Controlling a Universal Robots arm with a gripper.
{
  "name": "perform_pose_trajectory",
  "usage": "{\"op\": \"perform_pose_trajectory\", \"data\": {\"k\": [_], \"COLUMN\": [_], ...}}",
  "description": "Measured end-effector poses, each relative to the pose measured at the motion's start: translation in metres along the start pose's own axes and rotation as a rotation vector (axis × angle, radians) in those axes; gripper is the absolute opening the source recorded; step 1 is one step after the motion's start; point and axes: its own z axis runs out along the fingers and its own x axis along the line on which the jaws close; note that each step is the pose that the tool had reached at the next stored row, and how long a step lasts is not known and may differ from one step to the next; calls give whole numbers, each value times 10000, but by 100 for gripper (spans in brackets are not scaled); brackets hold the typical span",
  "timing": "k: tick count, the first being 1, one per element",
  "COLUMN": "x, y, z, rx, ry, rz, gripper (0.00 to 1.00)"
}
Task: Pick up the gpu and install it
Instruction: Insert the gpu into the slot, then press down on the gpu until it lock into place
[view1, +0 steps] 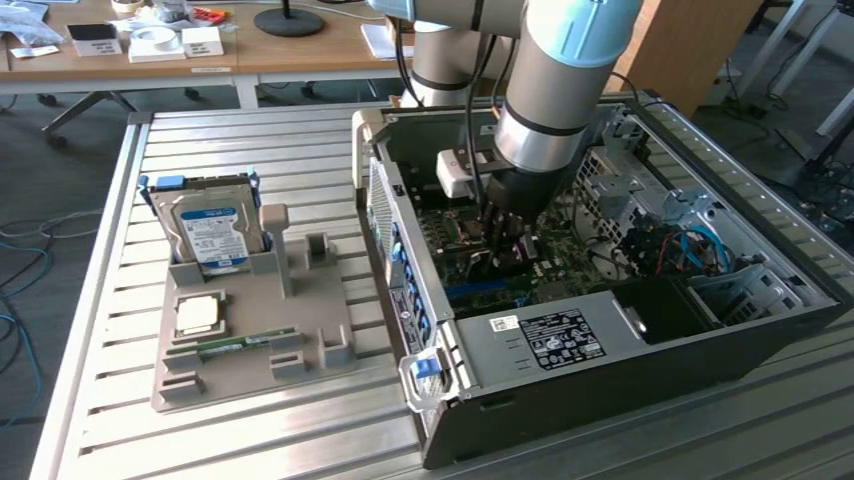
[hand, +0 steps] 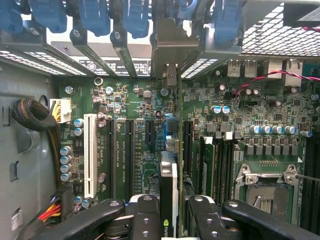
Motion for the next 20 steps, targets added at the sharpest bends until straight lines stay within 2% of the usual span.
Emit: {"op": "perform_pose_trajectory", "data": {"k": [20], "x": [1], "y": [1], "z": [15], "rx": [0], "ry": [1], "rz": [0], "gripper": [27]}}
